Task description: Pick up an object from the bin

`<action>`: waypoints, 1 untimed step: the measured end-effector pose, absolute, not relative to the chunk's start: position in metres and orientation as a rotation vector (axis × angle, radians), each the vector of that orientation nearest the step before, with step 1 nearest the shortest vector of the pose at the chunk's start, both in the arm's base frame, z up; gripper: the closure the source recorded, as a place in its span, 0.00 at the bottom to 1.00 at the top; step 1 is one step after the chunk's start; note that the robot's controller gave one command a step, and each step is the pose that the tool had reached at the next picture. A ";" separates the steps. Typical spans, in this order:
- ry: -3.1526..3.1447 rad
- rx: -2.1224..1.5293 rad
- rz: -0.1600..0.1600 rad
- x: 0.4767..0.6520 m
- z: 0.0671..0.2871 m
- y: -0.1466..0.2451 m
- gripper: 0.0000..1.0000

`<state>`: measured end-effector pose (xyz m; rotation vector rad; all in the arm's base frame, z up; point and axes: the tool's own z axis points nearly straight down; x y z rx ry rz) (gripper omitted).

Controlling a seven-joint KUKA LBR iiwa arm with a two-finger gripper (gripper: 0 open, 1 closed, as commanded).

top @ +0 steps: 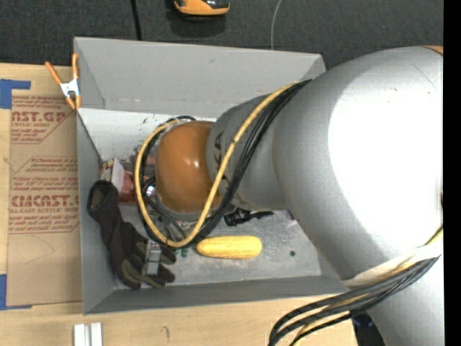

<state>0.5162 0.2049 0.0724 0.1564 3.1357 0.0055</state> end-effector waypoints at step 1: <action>3.134 0.223 0.005 0.500 0.070 0.191 1.00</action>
Offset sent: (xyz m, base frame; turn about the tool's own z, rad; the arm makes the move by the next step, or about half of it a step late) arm 0.0000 0.0000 0.0000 0.0000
